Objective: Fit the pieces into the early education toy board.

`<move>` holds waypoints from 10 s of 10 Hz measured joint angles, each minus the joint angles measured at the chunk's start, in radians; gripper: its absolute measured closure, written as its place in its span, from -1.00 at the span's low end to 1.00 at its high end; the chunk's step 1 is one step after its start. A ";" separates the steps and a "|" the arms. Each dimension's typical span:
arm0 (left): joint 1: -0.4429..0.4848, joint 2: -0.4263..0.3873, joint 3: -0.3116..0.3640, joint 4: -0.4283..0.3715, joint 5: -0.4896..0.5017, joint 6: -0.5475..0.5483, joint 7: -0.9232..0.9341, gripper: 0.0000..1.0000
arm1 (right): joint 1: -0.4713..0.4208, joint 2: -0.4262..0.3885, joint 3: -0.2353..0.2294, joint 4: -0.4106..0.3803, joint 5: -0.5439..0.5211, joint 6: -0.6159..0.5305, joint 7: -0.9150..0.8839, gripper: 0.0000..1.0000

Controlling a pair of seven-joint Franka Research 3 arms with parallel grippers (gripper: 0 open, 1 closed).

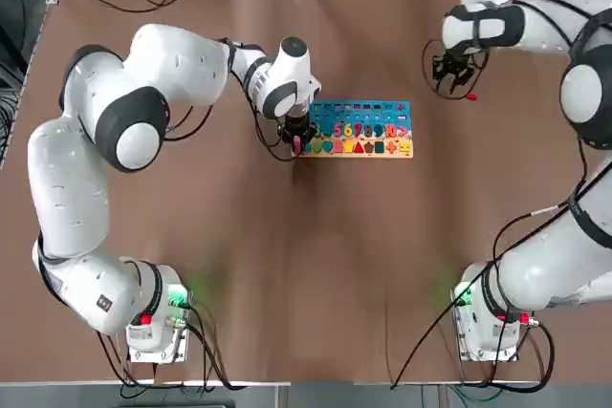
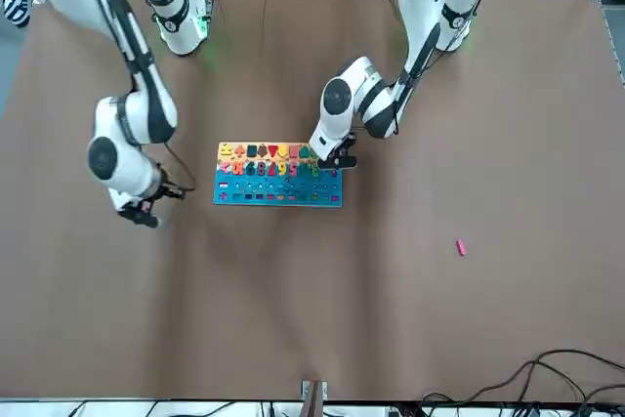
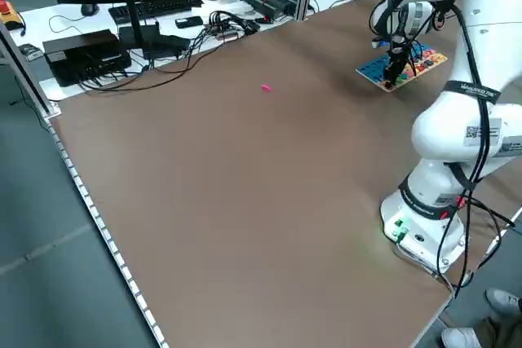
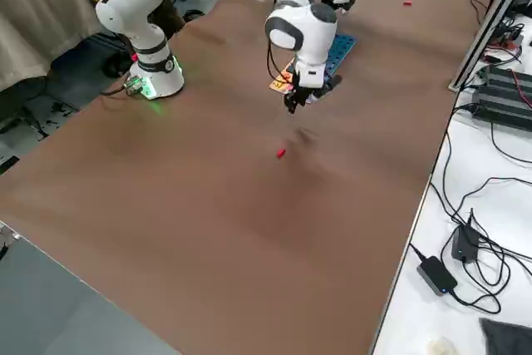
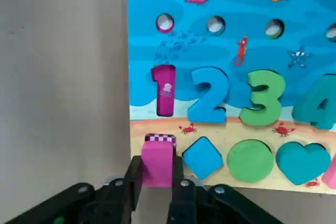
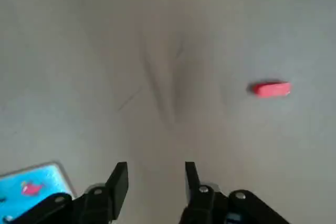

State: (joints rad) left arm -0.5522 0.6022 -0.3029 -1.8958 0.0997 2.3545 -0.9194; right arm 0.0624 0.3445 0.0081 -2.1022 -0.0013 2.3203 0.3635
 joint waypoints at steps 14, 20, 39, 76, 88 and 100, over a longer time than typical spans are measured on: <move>-0.001 0.010 0.002 0.010 0.000 -0.001 0.025 0.47 | -0.218 0.116 -0.001 -0.032 -0.001 0.244 -0.313 0.00; -0.001 0.010 0.002 0.011 0.000 -0.001 0.026 0.47 | -0.218 0.122 0.001 -0.038 -0.001 0.241 -0.314 0.15; -0.001 0.011 0.005 0.021 0.000 -0.004 0.026 0.48 | -0.218 0.120 0.002 -0.039 -0.001 0.227 -0.315 0.19; 0.630 -0.003 0.047 0.169 0.094 -0.109 0.440 -0.07 | -0.207 0.083 0.020 -0.026 -0.001 0.196 -0.315 0.30; 0.692 0.077 0.060 0.155 0.114 0.000 0.491 -0.04 | 0.138 -0.005 0.030 -0.031 0.000 0.117 0.075 0.30; 0.709 0.078 0.061 0.140 0.125 0.002 0.505 0.58 | 0.269 0.080 0.031 -0.044 0.002 0.167 0.186 0.30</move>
State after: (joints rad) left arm 0.1572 0.6802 -0.2419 -1.7555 0.2245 2.3563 -0.4145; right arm 0.3318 0.4243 0.0388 -2.1461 0.0004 2.4871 0.5500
